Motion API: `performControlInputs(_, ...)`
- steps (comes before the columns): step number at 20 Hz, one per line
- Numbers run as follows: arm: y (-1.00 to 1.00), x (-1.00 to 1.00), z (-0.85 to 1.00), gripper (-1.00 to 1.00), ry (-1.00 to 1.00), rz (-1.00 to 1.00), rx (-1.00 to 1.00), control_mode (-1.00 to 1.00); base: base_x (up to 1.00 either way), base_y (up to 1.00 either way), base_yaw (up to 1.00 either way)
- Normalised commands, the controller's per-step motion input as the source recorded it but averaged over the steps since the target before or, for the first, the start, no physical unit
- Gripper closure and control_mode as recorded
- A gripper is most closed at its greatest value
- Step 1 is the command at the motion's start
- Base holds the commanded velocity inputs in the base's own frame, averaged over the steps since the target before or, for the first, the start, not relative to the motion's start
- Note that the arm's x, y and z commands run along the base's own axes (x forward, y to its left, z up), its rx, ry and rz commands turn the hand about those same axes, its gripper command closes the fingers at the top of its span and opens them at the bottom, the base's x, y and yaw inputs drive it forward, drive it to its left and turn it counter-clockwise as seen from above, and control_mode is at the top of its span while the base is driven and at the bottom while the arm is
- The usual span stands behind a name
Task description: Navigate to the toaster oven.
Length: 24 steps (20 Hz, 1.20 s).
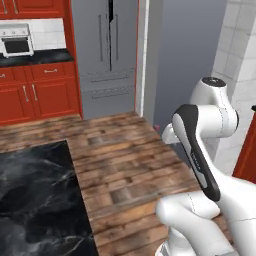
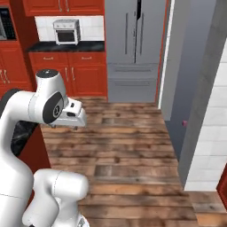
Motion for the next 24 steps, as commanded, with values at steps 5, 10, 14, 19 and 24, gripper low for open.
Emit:
performControlInputs(5,0.00,0.00,0.00,-1.00,0.00,0.00,0.00,1.00,1.00,0.00,0.08)
performControlInputs(10,0.00,0.00,0.00,-1.00,0.00,0.00,0.00,1.00,1.00,0.00,0.08)
performControlInputs(14,0.00,0.00,0.00,-1.00,0.00,0.00,0.00,1.00,1.00,0.00,0.07)
performControlInputs(19,0.00,0.00,0.00,-1.00,0.00,0.00,0.00,1.00,1.00,0.00,0.06)
performControlInputs(24,0.00,0.00,0.00,-1.00,0.00,0.00,0.00,1.00,1.00,0.00,0.06)
